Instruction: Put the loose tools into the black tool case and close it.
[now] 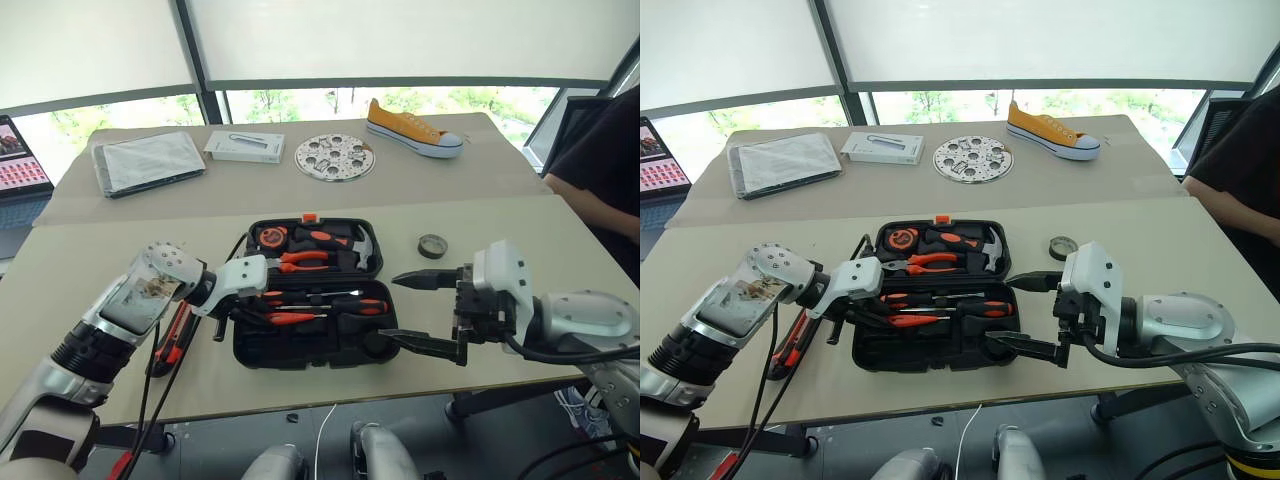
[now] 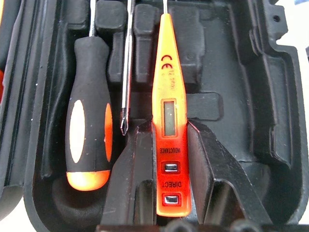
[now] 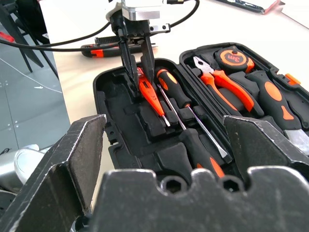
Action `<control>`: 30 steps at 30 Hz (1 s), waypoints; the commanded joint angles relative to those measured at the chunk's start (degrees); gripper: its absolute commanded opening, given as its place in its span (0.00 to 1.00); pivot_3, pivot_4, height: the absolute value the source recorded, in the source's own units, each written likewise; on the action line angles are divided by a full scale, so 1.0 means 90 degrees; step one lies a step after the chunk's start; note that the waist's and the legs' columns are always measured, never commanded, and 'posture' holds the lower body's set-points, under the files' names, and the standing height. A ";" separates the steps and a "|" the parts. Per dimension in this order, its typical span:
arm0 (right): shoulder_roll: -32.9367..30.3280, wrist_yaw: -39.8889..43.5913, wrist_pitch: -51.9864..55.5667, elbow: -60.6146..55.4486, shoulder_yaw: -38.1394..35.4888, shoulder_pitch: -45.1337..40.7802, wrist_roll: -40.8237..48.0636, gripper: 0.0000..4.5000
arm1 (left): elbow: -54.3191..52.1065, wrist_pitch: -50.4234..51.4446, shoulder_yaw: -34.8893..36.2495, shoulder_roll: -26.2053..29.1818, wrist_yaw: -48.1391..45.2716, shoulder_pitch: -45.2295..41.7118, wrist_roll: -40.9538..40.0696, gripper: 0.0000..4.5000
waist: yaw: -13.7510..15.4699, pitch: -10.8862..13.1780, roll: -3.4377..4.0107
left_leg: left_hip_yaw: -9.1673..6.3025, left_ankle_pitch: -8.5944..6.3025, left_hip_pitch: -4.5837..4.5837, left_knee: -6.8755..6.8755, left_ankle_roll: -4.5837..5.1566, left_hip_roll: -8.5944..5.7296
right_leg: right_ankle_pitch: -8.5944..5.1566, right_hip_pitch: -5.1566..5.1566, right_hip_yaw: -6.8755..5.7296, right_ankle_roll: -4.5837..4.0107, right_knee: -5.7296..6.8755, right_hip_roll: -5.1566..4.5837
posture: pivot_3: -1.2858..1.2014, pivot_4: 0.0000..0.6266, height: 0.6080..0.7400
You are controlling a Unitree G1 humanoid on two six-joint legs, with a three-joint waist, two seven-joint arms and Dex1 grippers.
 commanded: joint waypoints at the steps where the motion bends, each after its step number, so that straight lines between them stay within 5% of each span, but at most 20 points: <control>1: -0.0038 -0.0104 -0.0030 -0.0127 -0.0133 -0.0032 0.0072 1.00 | 0.0057 -0.0041 0.0040 -0.0199 0.0039 -0.0109 0.0024 0.32 | 0.0016 0.0000 0.0000 | 0.0000 0.0000 0.0000 0.0000 0.0000 0.0000 | 0.0000 0.0000 0.0000 0.0000 0.0000 0.0000 | 0.52 0.24 0.98; 8: 0.0017 -0.0120 -0.0072 -0.0066 0.0018 -0.0064 0.0077 1.00 | -0.0140 0.0131 0.0723 -0.0168 -0.0152 -0.0309 -0.0549 0.87 | 0.0033 0.0004 -0.0007 | -0.0005 -0.0002 -0.0015 0.0027 0.0004 -0.0001 | 0.0005 -0.0001 -0.0005 0.0007 0.0001 0.0001 | 0.52 0.24 0.98; 15: 0.0042 -0.0139 -0.0078 0.0007 0.0086 -0.0141 0.0072 1.00 | 0.0209 -0.0003 0.1205 -0.0148 -0.0156 -0.0290 -0.0808 0.87 | 0.0030 0.0004 -0.0007 | -0.0005 -0.0002 -0.0014 0.0028 0.0004 -0.0002 | 0.0005 -0.0001 -0.0006 0.0007 0.0002 0.0001 | 0.52 0.24 0.98; 26: -0.0014 -0.0085 -0.0095 0.0110 0.0158 -0.0231 0.0012 1.00 | 0.0165 -0.0652 0.0951 -0.0383 0.0050 0.0560 -0.0598 0.00 | 0.0033 0.0004 -0.0007 | -0.0005 -0.0002 -0.0014 0.0028 0.0004 -0.0002 | 0.0006 0.0000 -0.0006 0.0006 0.0001 0.0000 | 0.52 0.24 0.98; 30: -0.0027 -0.0067 -0.0066 0.0134 0.0155 -0.0237 0.0041 1.00 | 0.0424 -0.0822 0.0821 -0.0595 0.0385 0.0564 -0.0273 0.00 | 0.0065 0.0004 -0.0008 | -0.0005 -0.0002 -0.0016 0.0033 0.0004 -0.0003 | 0.0008 0.0003 -0.0005 0.0009 0.0001 -0.0001 | 0.52 0.24 0.98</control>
